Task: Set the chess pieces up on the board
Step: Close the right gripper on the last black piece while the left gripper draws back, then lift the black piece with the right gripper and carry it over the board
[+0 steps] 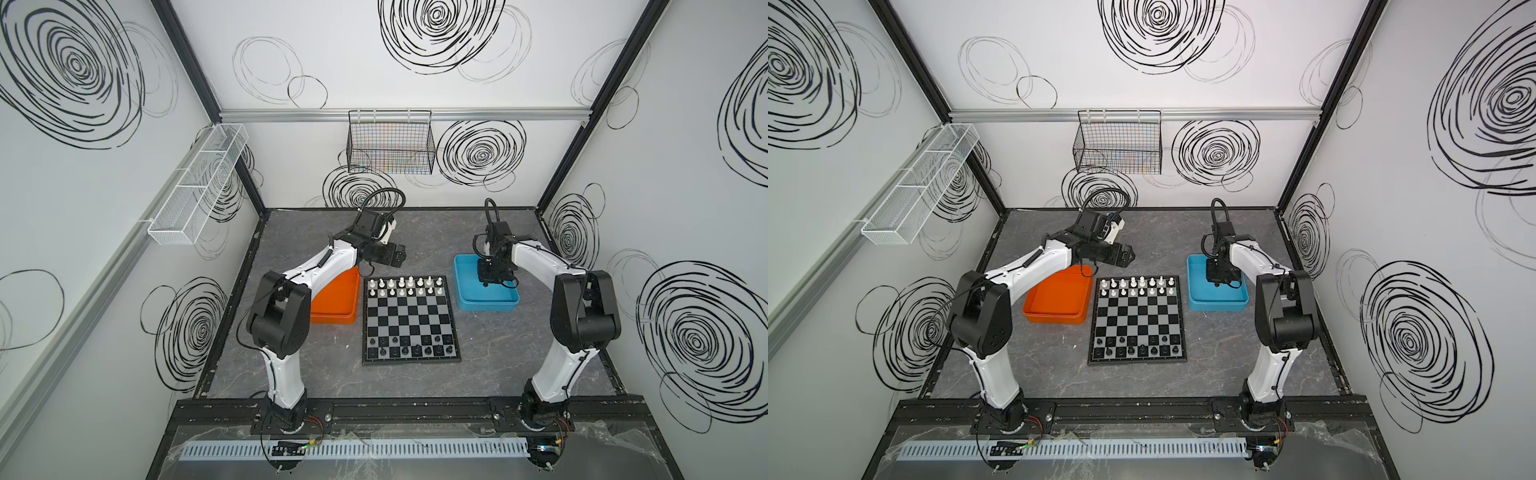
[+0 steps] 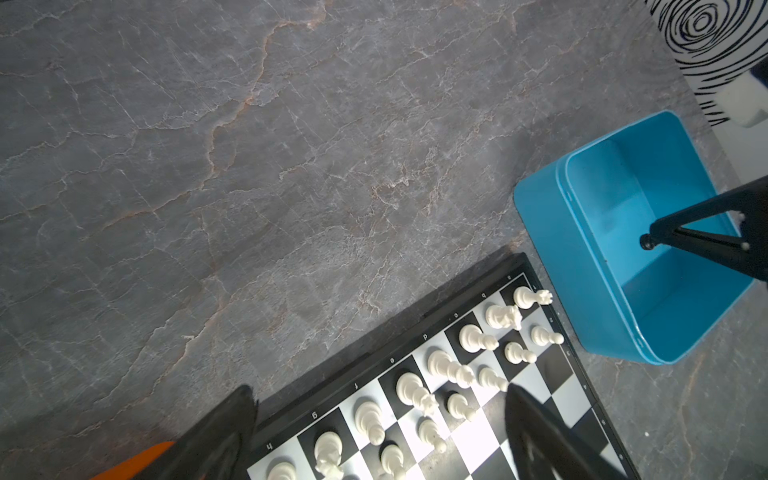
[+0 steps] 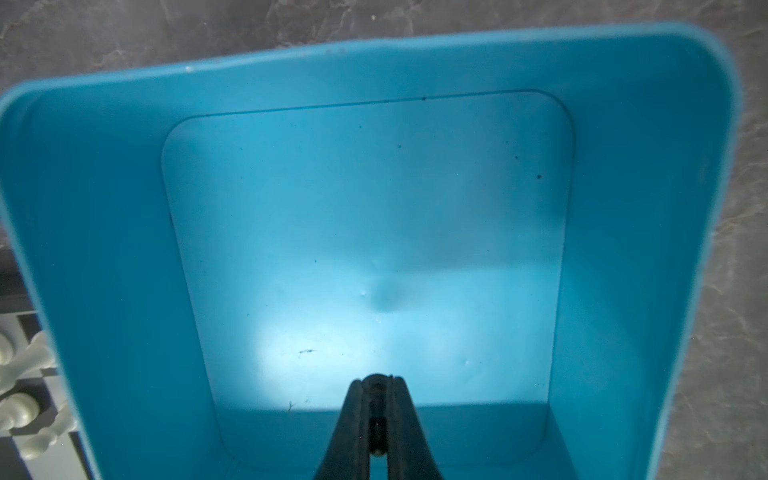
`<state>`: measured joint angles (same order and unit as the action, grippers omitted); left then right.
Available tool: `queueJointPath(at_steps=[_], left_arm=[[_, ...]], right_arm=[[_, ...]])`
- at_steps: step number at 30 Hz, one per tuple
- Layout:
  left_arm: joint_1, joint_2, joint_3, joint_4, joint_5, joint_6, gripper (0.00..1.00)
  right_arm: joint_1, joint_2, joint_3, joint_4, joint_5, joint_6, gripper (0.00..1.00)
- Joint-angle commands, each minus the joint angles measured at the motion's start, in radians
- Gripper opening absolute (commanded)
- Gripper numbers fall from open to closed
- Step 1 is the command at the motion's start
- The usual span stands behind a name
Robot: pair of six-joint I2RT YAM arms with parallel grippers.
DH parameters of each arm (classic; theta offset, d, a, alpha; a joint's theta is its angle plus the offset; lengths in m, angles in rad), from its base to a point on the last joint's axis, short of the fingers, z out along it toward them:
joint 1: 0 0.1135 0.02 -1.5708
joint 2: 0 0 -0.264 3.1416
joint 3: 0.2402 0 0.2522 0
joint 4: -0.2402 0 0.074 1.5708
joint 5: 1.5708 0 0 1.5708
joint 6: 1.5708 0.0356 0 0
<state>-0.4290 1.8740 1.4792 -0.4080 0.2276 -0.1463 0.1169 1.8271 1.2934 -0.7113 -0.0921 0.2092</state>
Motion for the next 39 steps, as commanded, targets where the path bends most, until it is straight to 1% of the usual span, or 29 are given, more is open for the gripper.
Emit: queueJointPath(at_steps=[1,7,12,21,25,29,39], left_arm=[[-0.002,0.002,-0.003,0.031,0.012,-0.005,0.96],[-0.008,0.007,-0.002,0.028,0.01,-0.006,0.96],[-0.014,0.013,-0.001,0.026,0.011,-0.007,0.96],[-0.016,0.016,0.001,0.023,0.007,-0.005,0.96],[-0.016,0.016,0.002,0.021,0.007,-0.005,0.96],[-0.016,0.016,0.001,0.021,0.007,-0.005,0.96],[-0.018,0.014,0.002,0.018,0.003,-0.005,0.96]], right_arm=[[0.006,0.038,-0.004,0.055,0.025,0.02,0.09],[0.006,0.082,0.001,0.094,0.041,0.032,0.1],[0.004,0.097,0.0,0.099,0.044,0.031,0.15],[0.004,0.092,-0.006,0.093,0.038,0.026,0.29],[0.004,0.095,-0.011,0.093,0.027,0.024,0.3],[0.004,0.095,-0.012,0.088,0.024,0.024,0.24],[0.001,0.105,-0.003,0.05,0.025,0.028,0.22]])
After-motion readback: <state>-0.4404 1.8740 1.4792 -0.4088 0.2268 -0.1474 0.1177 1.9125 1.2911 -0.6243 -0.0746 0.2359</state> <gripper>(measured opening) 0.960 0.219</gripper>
